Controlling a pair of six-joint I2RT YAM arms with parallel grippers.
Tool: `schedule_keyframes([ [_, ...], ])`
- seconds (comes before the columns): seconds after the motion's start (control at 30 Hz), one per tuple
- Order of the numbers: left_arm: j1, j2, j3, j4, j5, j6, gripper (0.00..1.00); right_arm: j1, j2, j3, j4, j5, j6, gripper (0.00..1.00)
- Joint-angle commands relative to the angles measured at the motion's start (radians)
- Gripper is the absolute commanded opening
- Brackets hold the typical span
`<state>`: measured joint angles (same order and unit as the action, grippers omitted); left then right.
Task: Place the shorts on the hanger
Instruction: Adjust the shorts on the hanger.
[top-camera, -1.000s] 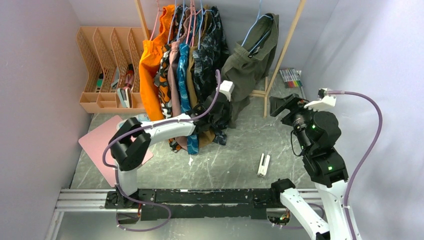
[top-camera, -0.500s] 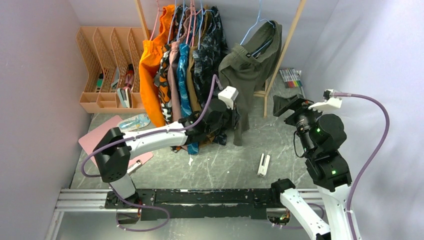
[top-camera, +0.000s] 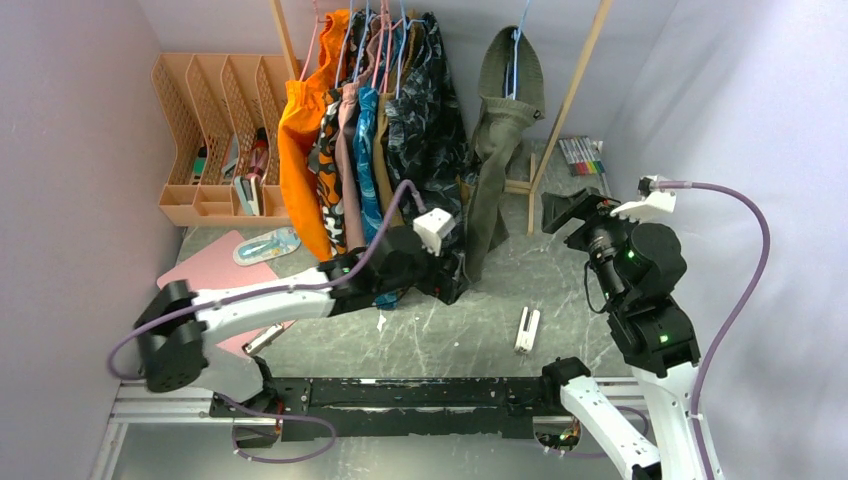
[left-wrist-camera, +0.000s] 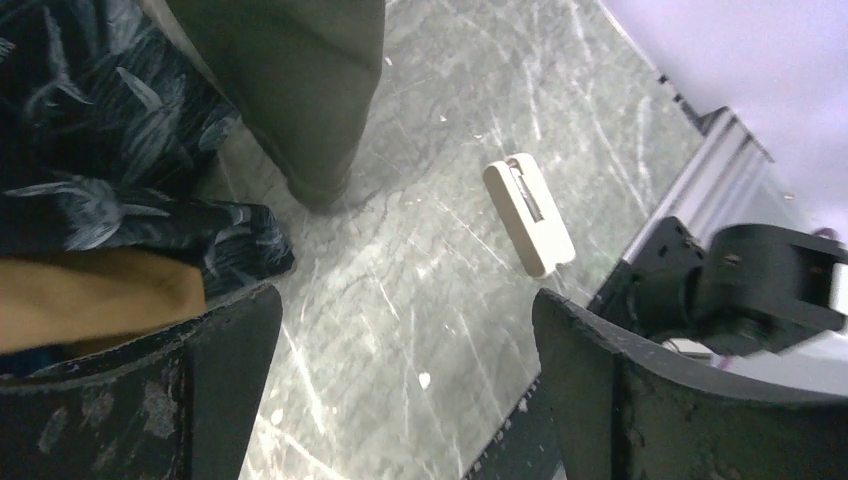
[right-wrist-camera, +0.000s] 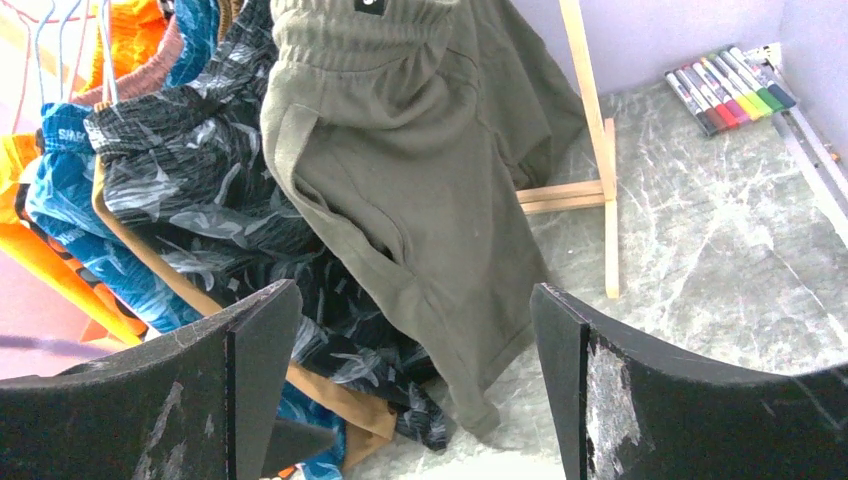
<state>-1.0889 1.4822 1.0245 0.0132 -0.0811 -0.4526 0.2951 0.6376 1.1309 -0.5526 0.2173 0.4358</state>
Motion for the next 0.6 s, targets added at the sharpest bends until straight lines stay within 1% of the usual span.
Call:
schedule_keyframes([
  [0.0, -0.006, -0.201, -0.026, -0.116, -0.031, 0.015, 0.99, 0.008, 0.017, 0.01, -0.026, 0.006, -0.025, 0.9],
  [0.13, -0.006, -0.343, 0.013, -0.336, -0.199, 0.012, 0.99, 0.009, 0.021, -0.014, -0.014, 0.021, -0.004, 0.92],
  [0.2, -0.006, -0.414, 0.027, -0.402, -0.281, -0.001, 0.99, 0.007, 0.014, -0.043, -0.005, 0.06, 0.024, 0.93],
  [0.27, -0.006, -0.497, 0.004, -0.409, -0.351, 0.004, 0.99, 0.009, 0.006, -0.077, -0.006, 0.15, 0.073, 0.94],
  [0.37, -0.006, -0.621, -0.067, -0.411, -0.468, -0.033, 0.99, 0.008, -0.024, -0.153, -0.009, 0.277, 0.154, 0.95],
  [0.43, -0.006, -0.679, -0.106, -0.429, -0.508, -0.03, 0.99, 0.007, -0.038, -0.205, -0.028, 0.356, 0.216, 0.96],
  [0.5, -0.005, -0.714, -0.145, -0.452, -0.516, -0.026, 0.99, 0.008, -0.037, -0.228, -0.07, 0.415, 0.27, 0.98],
  [0.57, -0.005, -0.742, -0.187, -0.425, -0.476, 0.0, 0.99, 0.007, -0.024, -0.239, -0.108, 0.452, 0.307, 1.0],
])
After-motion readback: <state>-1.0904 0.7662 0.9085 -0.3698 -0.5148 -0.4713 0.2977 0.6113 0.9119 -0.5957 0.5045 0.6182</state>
